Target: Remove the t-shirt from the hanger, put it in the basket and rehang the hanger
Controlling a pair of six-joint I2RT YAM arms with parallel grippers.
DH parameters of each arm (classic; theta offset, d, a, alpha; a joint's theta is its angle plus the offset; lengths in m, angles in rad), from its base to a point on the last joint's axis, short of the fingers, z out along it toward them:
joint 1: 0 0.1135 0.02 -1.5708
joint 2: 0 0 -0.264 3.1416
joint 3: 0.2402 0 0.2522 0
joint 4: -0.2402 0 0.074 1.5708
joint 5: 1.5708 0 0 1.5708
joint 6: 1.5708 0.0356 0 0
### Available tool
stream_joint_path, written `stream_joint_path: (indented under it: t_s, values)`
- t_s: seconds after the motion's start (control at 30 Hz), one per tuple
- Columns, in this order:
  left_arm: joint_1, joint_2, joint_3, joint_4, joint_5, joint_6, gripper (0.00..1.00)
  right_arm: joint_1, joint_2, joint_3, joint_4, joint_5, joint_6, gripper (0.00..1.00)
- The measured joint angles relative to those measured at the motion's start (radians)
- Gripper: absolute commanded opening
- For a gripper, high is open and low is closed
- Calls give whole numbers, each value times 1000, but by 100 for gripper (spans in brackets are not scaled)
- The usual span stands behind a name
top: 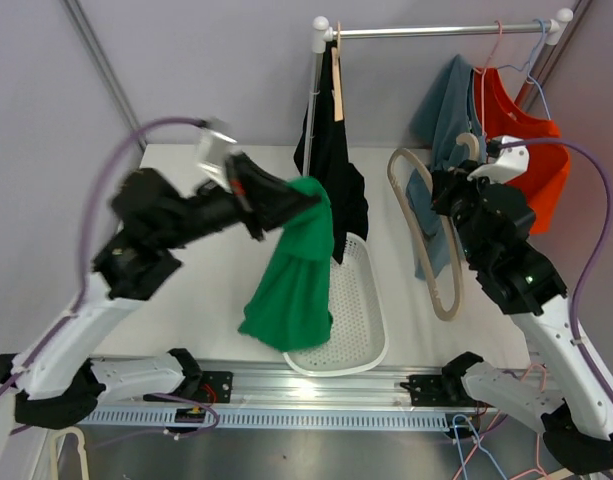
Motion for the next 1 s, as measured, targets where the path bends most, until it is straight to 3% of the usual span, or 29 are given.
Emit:
stream_joint_path:
  t_s: [0.27,0.43,0.57,0.6,0.63,0.67,0.83,0.87,0.9,1.0]
  values:
    - [-1,34,-708,204,-23,-132,1,-17,237,121,127,11,-72,0]
    - [-16,119,-827,206,-124,-225,0,-79,438,330,144,-31,-116,0]
    - [-26,214,-907,258,-186,-333,2,-150,525,385,226,-101,-146,0]
    - [-29,249,-933,269,-187,-352,16,-172,548,394,242,-124,-150,0]
    - [-33,293,-955,274,-180,-367,38,-190,574,414,247,-147,-153,0]
    - [-38,336,-967,274,-166,-372,66,-209,610,453,241,-170,-154,0]
    - [-56,410,-990,308,-105,-392,75,-284,832,739,217,-328,-168,0]
    - [-59,392,-987,311,-105,-387,92,-291,856,766,223,-348,-172,0]
    - [-62,370,-982,308,-108,-373,99,-294,874,778,235,-366,-178,0]
    - [-80,292,-925,236,-145,-333,99,-293,902,789,243,-399,-190,0]
